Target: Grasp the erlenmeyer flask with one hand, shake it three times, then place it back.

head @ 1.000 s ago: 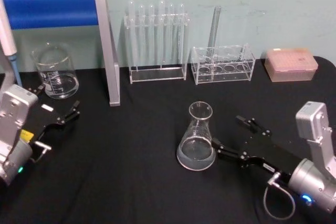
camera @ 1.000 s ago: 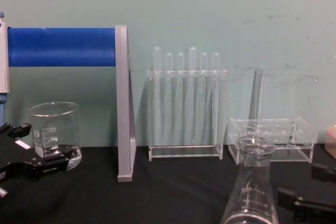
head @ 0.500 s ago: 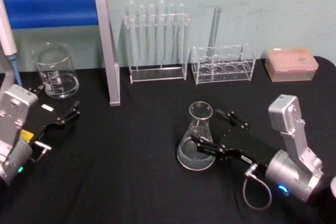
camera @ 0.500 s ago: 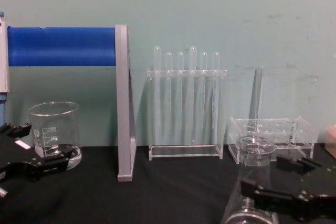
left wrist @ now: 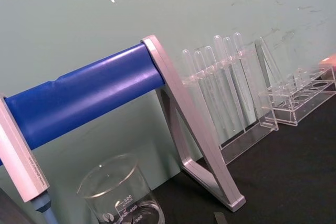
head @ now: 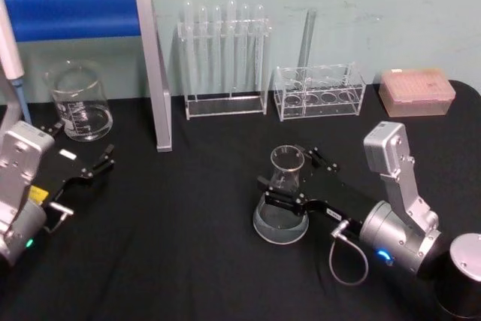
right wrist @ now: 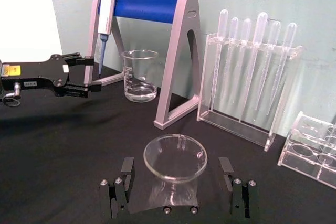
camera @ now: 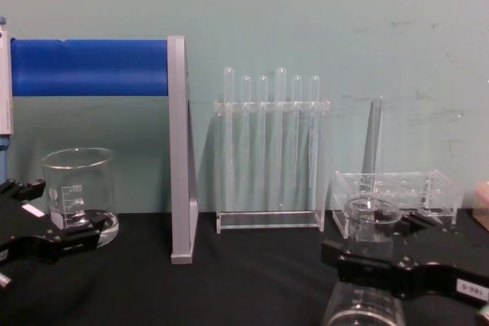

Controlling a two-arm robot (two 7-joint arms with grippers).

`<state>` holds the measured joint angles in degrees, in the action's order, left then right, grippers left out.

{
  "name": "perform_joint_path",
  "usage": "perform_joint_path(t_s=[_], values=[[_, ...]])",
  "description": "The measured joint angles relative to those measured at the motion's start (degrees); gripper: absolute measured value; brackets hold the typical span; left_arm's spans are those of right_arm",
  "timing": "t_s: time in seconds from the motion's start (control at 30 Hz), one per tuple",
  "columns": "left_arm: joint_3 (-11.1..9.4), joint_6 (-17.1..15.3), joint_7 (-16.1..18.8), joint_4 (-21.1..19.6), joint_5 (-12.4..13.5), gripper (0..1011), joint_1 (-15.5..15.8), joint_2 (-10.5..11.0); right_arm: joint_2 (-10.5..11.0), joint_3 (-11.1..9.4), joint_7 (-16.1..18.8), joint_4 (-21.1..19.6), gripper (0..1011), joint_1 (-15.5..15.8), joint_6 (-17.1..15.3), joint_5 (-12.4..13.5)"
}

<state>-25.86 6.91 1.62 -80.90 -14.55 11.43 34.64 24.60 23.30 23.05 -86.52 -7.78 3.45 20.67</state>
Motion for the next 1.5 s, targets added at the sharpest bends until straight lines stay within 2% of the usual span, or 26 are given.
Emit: perform_joint_path(t_s=[0.33, 0.73, 0.97, 1.1, 1.2, 1.23, 1.37, 1.5], values=[[0.0, 0.0, 0.0, 0.0, 0.0, 1001, 0.0, 0.0, -1.6, -1.0, 0.6, 0.6, 1003, -0.5, -0.4, -0.5], [0.0, 0.0, 0.0, 0.0, 0.0, 1001, 0.0, 0.0, -1.4, -0.9, 0.5, 0.6, 1003, -0.5, -0.4, -0.5], [0.0, 0.0, 0.0, 0.0, 0.0, 1001, 0.0, 0.0, -1.4, -0.9, 0.5, 0.5, 859, -0.4, -0.4, -0.4], [0.0, 0.0, 0.0, 0.0, 0.0, 1001, 0.0, 0.0, -1.4, -0.8, 0.5, 0.5, 706, -0.4, -0.4, -0.4], [0.0, 0.0, 0.0, 0.0, 0.0, 1001, 0.0, 0.0, -1.4, -0.8, 0.5, 0.5, 648, -0.4, -0.4, -0.4], [0.0, 0.0, 0.0, 0.0, 0.0, 1001, 0.0, 0.0, -1.4, -0.8, 0.5, 0.5, 590, -0.4, -0.4, -0.4], [0.0, 0.0, 0.0, 0.0, 0.0, 1001, 0.0, 0.0, -1.3, -0.8, 0.5, 0.5, 469, -0.4, -0.4, -0.4], [0.0, 0.0, 0.0, 0.0, 0.0, 1001, 0.0, 0.0, -1.3, -0.8, 0.4, 0.5, 452, -0.4, -0.4, -0.4]])
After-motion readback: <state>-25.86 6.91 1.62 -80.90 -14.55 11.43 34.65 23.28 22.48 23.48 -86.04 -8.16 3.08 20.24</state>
